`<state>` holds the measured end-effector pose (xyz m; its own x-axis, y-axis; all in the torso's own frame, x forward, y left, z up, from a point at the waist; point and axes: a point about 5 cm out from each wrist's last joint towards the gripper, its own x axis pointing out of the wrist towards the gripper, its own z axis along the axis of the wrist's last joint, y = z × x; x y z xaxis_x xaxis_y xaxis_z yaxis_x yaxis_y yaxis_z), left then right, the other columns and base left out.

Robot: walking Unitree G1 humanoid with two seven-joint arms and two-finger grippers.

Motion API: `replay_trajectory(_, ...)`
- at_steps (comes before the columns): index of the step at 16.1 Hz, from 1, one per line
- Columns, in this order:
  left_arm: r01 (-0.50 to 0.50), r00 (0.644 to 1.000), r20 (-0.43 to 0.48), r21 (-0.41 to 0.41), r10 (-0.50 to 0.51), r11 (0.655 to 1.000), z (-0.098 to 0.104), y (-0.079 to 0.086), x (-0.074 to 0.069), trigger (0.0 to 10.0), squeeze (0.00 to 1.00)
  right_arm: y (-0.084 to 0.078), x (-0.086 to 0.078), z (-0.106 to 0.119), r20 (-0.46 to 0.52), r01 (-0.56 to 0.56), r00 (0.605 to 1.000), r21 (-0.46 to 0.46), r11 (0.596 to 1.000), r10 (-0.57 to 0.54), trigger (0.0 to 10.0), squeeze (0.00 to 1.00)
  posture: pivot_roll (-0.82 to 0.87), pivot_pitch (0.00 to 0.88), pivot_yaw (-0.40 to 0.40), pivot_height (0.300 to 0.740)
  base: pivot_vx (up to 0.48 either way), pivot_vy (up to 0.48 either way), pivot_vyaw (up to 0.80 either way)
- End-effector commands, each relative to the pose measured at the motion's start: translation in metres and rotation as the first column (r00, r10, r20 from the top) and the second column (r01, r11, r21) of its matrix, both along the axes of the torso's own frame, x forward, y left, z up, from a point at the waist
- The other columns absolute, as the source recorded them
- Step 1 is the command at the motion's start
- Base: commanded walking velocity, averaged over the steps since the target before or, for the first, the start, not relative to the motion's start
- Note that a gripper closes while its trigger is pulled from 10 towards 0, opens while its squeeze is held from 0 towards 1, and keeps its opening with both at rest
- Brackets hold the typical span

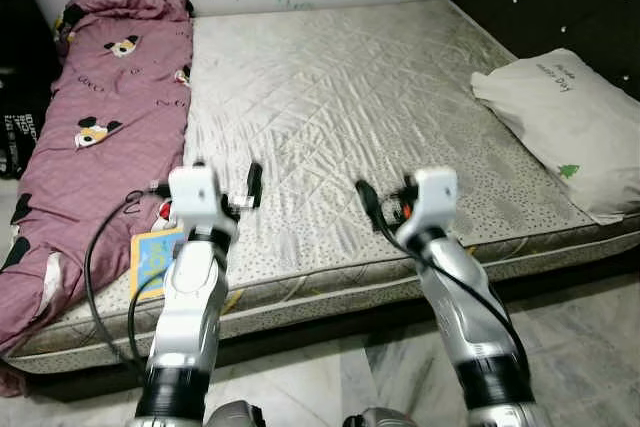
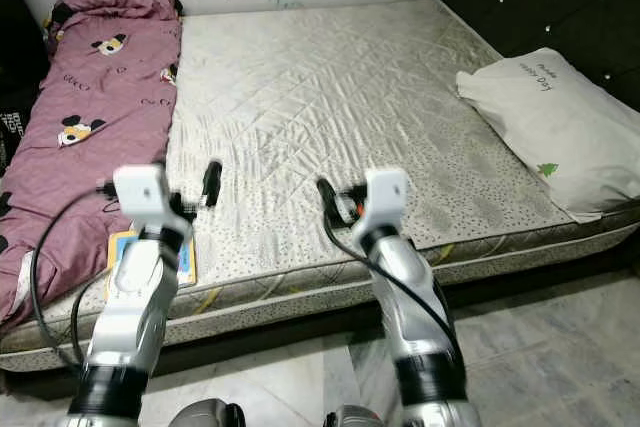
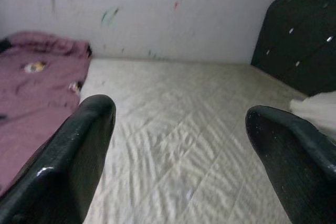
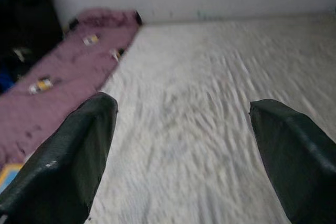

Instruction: Clean up the room

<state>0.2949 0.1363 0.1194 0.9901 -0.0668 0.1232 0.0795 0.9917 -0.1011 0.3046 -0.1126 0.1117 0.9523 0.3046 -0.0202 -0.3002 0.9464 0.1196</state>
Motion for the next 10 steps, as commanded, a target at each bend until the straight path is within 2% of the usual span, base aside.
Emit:
replay_trajectory(1,-0.007,1.000,-0.012,0.001,0.007,1.000,0.000,0.004,0.000,10.0,0.00,0.003,0.001,0.002,0.006,0.005,1.000,0.007,1.000,-0.005,10.0,0.00,-0.11,0.000,0.013,0.740,0.000,0.000,0.00)
replay_trajectory(6,-0.014,1.000,-0.007,-0.022,0.013,1.000,0.000,0.011,-0.009,10.0,0.00,-0.001,-0.002,0.009,0.040,0.025,0.999,0.014,1.000,-0.026,10.0,0.00,-0.10,0.000,0.001,0.740,0.000,0.000,0.00)
replay_trajectory(10,0.008,1.000,-0.021,-0.021,-0.009,1.000,-0.001,0.011,-0.013,10.0,0.00,-0.005,-0.006,0.004,0.024,0.059,0.998,0.011,0.998,-0.059,10.0,0.00,-0.10,0.000,0.019,0.740,0.312,0.000,0.00)
